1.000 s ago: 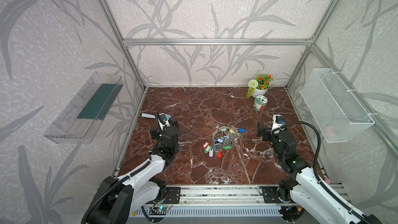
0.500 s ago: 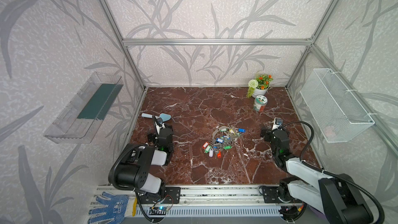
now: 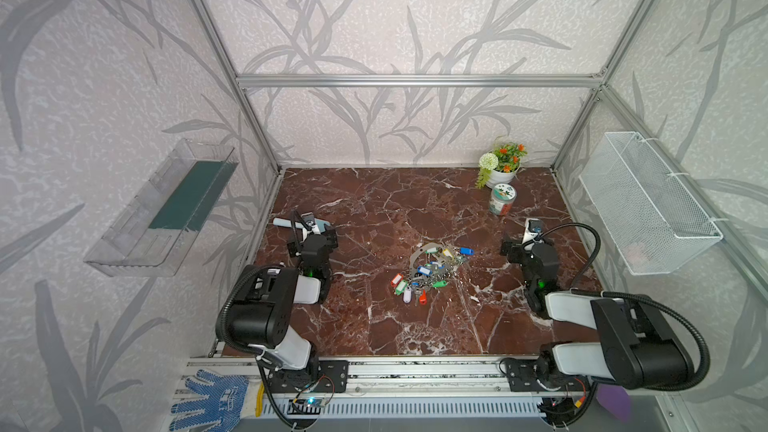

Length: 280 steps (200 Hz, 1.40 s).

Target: Put the keys on the keyring

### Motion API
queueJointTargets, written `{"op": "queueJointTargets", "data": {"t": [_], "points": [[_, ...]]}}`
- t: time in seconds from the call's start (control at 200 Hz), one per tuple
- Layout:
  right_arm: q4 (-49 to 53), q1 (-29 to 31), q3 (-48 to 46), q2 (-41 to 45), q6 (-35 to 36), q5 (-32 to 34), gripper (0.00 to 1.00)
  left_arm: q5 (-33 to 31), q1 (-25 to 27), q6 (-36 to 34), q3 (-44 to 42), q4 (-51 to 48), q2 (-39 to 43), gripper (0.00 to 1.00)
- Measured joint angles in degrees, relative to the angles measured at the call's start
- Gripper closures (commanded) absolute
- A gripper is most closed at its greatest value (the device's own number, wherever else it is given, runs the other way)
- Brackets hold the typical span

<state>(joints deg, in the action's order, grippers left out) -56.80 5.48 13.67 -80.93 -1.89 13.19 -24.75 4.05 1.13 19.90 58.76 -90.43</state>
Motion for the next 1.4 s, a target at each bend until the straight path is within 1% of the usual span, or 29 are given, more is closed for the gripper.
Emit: {"op": "queueJointTargets", "data": {"t": [0.075,0.115,0.22,0.28,0.345,0.48,0.545,0.635,0.845,1.4], "points": [[-5.73,-0.94,0.24,-7.21,0.52,-1.86,0.01,0.33,0.00,0.00,0.00,-0.04,-0.04,0.01],[-4.79,-1.22,0.79,-9.77,0.90,-3.45,0.01,0.44,0.00,0.00,0.00,-0.11,-0.04,0.01],[5.77,-1.20,5.09,-8.24,1.03,-6.05,0.01,0.55,0.00,-0.02,0.00,-0.04,-0.04,0.01],[5.16,-1.20,7.32,-7.87,1.05,-7.39,0.01,0.66,0.00,0.00,0.00,-0.13,-0.04,0.01],[1.38,-1.22,7.52,-8.46,1.62,-8.63,0.01,0.70,0.00,-0.02,0.00,-0.07,-0.04,0.01],[4.04,-1.27,7.52,-8.41,2.38,-10.16,0.01,0.72,0.00,-0.02,0.00,-0.07,-0.04,0.01],[2.75,-1.20,7.34,-9.09,2.97,-10.67,0.01,0.72,0.00,-0.02,0.00,-0.09,-0.04,0.01],[3.17,-0.59,7.34,-9.16,3.78,-10.62,0.01,0.72,0.00,-0.02,0.00,-0.11,-0.04,0.01],[1.73,1.68,7.32,-9.62,5.44,-8.24,0.01,0.81,0.00,0.00,0.00,-0.09,-0.04,0.01],[1.07,1.75,7.28,-9.75,6.27,-7.21,0.01,0.85,0.00,0.00,0.00,-0.11,-0.04,0.01]]}}
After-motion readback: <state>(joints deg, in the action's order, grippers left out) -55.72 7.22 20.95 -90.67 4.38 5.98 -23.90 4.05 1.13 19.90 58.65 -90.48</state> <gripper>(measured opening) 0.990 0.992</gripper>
